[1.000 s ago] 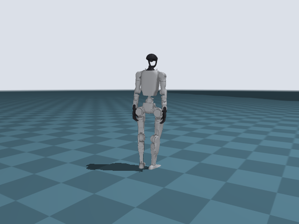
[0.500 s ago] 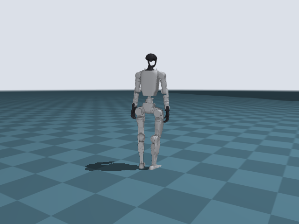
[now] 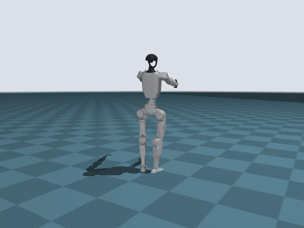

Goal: Upper body actions

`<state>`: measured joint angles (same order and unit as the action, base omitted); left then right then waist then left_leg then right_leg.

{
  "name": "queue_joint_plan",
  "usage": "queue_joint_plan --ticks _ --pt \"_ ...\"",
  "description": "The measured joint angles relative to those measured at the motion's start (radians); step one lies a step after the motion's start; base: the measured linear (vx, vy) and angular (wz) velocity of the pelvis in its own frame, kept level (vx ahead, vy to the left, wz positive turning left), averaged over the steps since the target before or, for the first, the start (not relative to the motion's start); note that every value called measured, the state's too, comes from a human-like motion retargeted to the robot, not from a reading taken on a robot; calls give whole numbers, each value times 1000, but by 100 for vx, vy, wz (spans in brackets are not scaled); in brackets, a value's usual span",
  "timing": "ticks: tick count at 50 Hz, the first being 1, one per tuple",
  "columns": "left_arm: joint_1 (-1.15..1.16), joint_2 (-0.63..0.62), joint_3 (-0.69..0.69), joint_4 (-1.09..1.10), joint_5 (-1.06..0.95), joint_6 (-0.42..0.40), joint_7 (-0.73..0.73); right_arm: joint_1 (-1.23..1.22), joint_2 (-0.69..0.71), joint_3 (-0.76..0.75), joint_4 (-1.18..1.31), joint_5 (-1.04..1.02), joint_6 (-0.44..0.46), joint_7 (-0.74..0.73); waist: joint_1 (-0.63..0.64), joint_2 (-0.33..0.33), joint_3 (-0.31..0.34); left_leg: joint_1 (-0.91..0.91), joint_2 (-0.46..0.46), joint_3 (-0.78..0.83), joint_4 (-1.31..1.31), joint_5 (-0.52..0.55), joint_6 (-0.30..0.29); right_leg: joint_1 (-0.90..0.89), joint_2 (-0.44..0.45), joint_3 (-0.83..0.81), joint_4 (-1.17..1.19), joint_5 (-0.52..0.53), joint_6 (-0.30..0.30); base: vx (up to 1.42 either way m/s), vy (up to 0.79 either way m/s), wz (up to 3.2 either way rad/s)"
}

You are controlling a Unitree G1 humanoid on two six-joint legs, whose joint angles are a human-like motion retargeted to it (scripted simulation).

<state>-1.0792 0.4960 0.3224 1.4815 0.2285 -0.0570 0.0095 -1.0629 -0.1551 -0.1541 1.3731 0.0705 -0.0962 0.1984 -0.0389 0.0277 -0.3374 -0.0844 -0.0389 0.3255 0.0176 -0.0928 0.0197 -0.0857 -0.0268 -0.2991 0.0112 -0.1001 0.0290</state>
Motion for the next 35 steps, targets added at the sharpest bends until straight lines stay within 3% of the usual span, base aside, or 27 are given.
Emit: queue_joint_plan --ticks 5,10,18,24,35 --pt "-217 62 -97 -43 -139 -22 27 -186 -93 102 -74 168 -15 -6 24 -1 -81 -45 0 4 0 -9 -3 -49 0 8 2 -9 3 9 3 -5" --pt "-426 131 -244 -87 -245 -91 86 -405 -270 289 -115 294 -79 -54 53 -15 -142 -87 -1 1 0 -16 -8 -94 -3 20 5 -15 6 10 1 -5" --pt "-718 189 -400 -173 -286 -276 293 -741 -543 453 -145 362 -174 -256 115 -60 -96 -109 3 3 2 -24 -12 -118 -3 27 9 -23 11 -9 -5 -2" --pt "-837 219 -428 -218 -372 -278 187 -898 -621 479 -161 520 -202 -302 145 -64 -67 -123 8 7 2 -26 -15 -133 -1 32 11 -26 12 -10 1 -3" --pt "-899 197 -431 -233 -410 -314 191 -990 -648 538 -175 545 -236 -290 167 -66 -58 -125 13 10 4 -28 -18 -136 3 37 14 -31 11 -3 -1 -2"
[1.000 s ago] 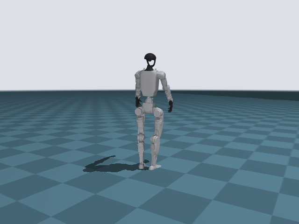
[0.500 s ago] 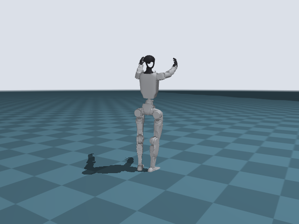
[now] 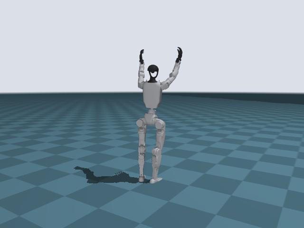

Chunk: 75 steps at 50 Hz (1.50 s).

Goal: Upper body actions

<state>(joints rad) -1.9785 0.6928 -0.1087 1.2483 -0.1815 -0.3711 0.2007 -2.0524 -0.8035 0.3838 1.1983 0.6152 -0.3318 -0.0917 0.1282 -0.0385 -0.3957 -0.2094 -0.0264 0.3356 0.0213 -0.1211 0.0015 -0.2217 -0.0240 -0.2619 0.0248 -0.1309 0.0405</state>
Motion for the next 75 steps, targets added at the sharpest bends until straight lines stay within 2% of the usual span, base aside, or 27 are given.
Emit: queue_joint_plan --ticks 60,68,72,75 --pt "59 -31 13 -8 -5 -20 28 70 32 -7 22 -48 -14 16 26 -6 -13 7 -2 4 3 11 5 11 3 6 1 7 -8 0 0 0" --pt "223 -16 53 10 83 -30 40 252 58 -50 -22 -160 -31 39 32 11 -34 22 -7 14 4 9 12 24 8 12 2 9 -14 5 4 -2" --pt "407 -22 128 28 115 -23 28 445 143 -134 -45 -273 -40 41 -5 37 -47 47 -9 13 6 9 16 52 11 9 3 9 -17 11 7 1" --pt "555 -41 205 42 113 -6 -7 609 217 -208 -65 -377 -45 55 -29 52 -30 71 -10 11 9 10 19 77 12 6 4 10 -18 0 0 0"
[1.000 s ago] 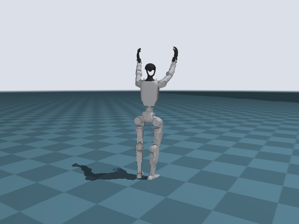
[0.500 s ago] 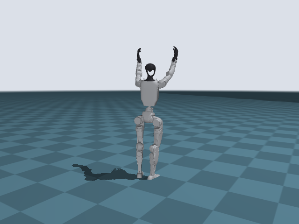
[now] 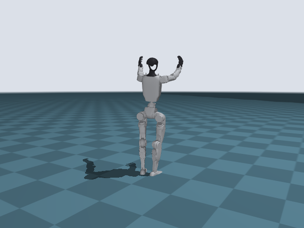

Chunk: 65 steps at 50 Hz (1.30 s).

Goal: Upper body actions

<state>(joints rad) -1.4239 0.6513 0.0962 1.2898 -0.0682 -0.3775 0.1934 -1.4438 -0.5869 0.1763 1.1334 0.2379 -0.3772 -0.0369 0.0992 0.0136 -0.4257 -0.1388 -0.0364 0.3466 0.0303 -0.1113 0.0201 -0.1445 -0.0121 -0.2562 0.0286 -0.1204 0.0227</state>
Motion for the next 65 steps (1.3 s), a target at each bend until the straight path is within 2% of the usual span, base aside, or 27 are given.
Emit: queue_joint_plan --ticks 5,10,15,20,24,31,35,39,41,45,50,55,58,62,65 --pt "289 -63 143 26 -77 41 -121 319 171 -146 -37 -244 -12 51 -50 10 29 32 -5 -6 0 5 3 34 -3 -8 -1 5 -2 -1 -1 1" --pt "622 -137 220 41 -112 88 -286 591 336 -259 37 -436 -3 162 -77 16 86 59 -7 -7 3 8 5 57 -5 -9 1 13 -5 -8 -2 -1" --pt "959 -263 297 41 120 156 -427 849 418 -274 183 -517 47 270 -88 17 163 81 -7 1 0 10 6 70 -7 -2 3 21 -6 -7 -6 -10" --pt "1256 -381 342 115 323 265 -544 1103 441 -254 318 -625 115 253 -115 16 256 101 -8 -2 1 12 6 91 -12 -5 1 26 -4 -3 -6 1" --pt "1402 -477 352 207 349 307 -507 1261 435 -269 432 -643 169 198 -133 15 313 108 -6 -13 4 15 4 105 -14 -13 -2 27 -2 0 0 0" --pt "1537 -614 379 299 233 372 -409 1475 416 -288 567 -587 254 137 -123 5 336 86 -5 -19 3 21 0 86 -21 -20 -6 31 0 5 -3 3" --pt "1583 -653 432 311 176 402 -428 1560 420 -292 567 -542 314 171 -108 -3 357 91 -4 -12 -2 24 0 85 -19 -14 -4 34 -2 4 -5 -17" --pt "1602 -654 450 333 146 416 -425 1570 433 -307 567 -500 320 225 -90 -7 387 106 3 11 -4 24 -3 87 -14 7 3 36 -4 1 -4 -19" --pt "1612 -649 431 336 156 413 -423 1555 438 -314 567 -500 317 223 -146 -4 397 106 -4 -40 -2 31 1 87 -18 -44 1 44 -11 3 -3 135" --pt "1617 -642 392 337 207 418 -437 1500 433 -288 560 -591 355 157 -364 9 412 91 -39 -239 3 60 14 101 -22 -247 -26 62 -36 5 -3 214" --pt "1597 -641 388 330 261 427 -444 1438 430 -232 530 -755 383 100 -131 2 407 125 -4 6 -25 32 11 88 -3 -2 -2 48 -8 -1 -1 -206" --pt "1596 -626 351 337 281 412 -397 1437 435 -248 516 -758 343 66 -119 -1 408 124 -9 6 -24 36 17 97 2 -4 -5 46 -11 1 -1 -9" --pt "1597 -621 355 354 282 415 -404 1452 434 -261 533 -697 319 97 -144 1 404 123 -12 -20 -22 34 16 103 -4 -32 -6 39 -8 1 1 45" --pt "1575 -611 364 382 260 440 -413 1462 429 -270 567 -586 329 137 -138 1 416 125 -8 -15 -19 37 13 113 -4 -27 -7 36 -8 0 0 0" --pt "1539 -592 343 395 274 460 -366 1458 428 -263 567 -532 352 136 -149 1 414 120 -5 -30 -14 37 4 113 -11 -43 -9 33 -7 -1 0 19"
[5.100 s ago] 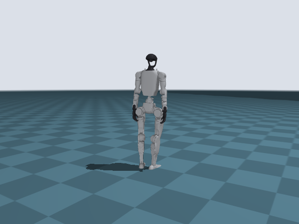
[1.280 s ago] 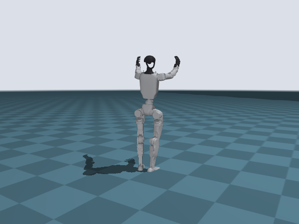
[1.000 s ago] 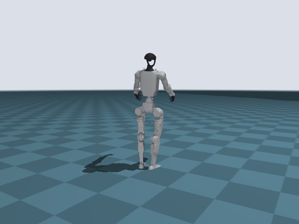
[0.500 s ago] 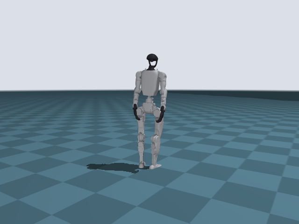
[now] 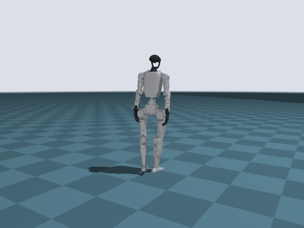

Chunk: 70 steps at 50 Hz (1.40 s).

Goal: Upper body actions

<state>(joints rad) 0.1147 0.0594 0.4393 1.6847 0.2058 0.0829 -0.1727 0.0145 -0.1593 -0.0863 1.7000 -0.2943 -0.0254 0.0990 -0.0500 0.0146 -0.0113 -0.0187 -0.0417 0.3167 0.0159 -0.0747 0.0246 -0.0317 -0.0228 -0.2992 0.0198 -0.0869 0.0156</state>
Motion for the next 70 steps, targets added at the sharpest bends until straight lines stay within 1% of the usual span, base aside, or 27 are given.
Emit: queue_joint_plan --ticks 2,5,8,9,12,16,20,23,31,37,41,45,58,62,70 --pt "-34 22 -36 4 22 -3 23 -17 -1 13 0 16 6 -17 -20 3 -6 -9 -3 -22 2 3 0 -7 -3 -23 -1 3 -2 -5 2 93" --pt "-103 58 -83 2 55 -2 27 -65 -4 25 0 1 24 -27 -203 12 -5 -32 -39 -208 15 29 10 -4 -10 -213 -21 20 -29 -5 2 215" --pt "-199 94 -67 1 55 11 17 -154 -1 44 0 -51 65 -4 9 -1 -27 -14 4 7 3 2 -4 -13 -6 4 2 2 4 -8 2 -258" --pt "-238 103 -68 -1 43 18 18 -187 1 37 0 -64 76 11 20 -1 -35 -14 6 15 3 2 -4 -15 -5 11 3 2 4 -8 2 -86" --pt "-364 126 -48 -10 -2 30 21 -302 14 -4 0 -76 88 50 7 0 -54 -16 3 0 4 5 -1 -14 -3 -5 1 6 -1 -7 3 11" --pt "-551 153 8 -48 -26 31 14 -487 46 -86 0 -35 58 57 6 2 -72 -11 4 1 6 5 2 -7 0 -6 1 7 -2 -7 2 -1" --pt "-740 179 28 -79 -52 12 32 -658 84 -158 -30 34 34 83 11 -3 -92 -4 5 2 9 4 3 1 2 -7 2 8 -3 0 0 0" --pt "-862 201 17 -96 -100 -11 37 -773 106 -179 -72 85 28 101 12 -8 -110 -3 7 2 11 3 3 0 4 -6 3 8 -4 0 0 0" --pt "-1121 258 -98 -156 -309 -53 90 -1061 108 -136 -174 252 -13 83 18 -12 -150 -18 11 8 12 1 2 -18 7 1 4 8 -4 0 0 0" --pt "-1253 289 -178 -186 -382 -95 153 -1207 58 -61 -220 401 -55 48 24 -17 -162 -30 12 7 13 -1 1 -27 7 -1 4 5 -2 0 0 0" --pt "-1317 300 -216 -193 -446 -145 199 -1272 23 -18 -222 447 -79 4 24 -21 -168 -38 12 3 15 -1 1 -32 5 -6 4 3 -1 0 0 0" --pt "-1358 308 -255 -195 -495 -198 204 -1310 5 8 -219 474 -97 -25 28 -21 -174 -45 12 3 15 -2 1 -38 5 -6 4 1 0 0 0 0" --pt "-1373 312 -275 -172 -502 -198 212 -1315 -16 26 -203 490 -117 -43 32 -26 -178 -48 14 1 17 -7 0 -40 6 -8 4 -2 1 0 0 0" --pt "-1371 310 -275 -171 -522 -211 227 -1307 -22 26 -204 497 -130 -61 32 -28 -176 -50 15 0 17 -6 0 -41 7 -10 3 -2 2 0 0 0" --pt "-1348 312 -263 -174 -509 -217 224 -1268 -22 22 -215 462 -148 -66 33 -29 -175 -53 14 -1 16 -6 0 -43 6 -12 3 -3 2 0 0 0"
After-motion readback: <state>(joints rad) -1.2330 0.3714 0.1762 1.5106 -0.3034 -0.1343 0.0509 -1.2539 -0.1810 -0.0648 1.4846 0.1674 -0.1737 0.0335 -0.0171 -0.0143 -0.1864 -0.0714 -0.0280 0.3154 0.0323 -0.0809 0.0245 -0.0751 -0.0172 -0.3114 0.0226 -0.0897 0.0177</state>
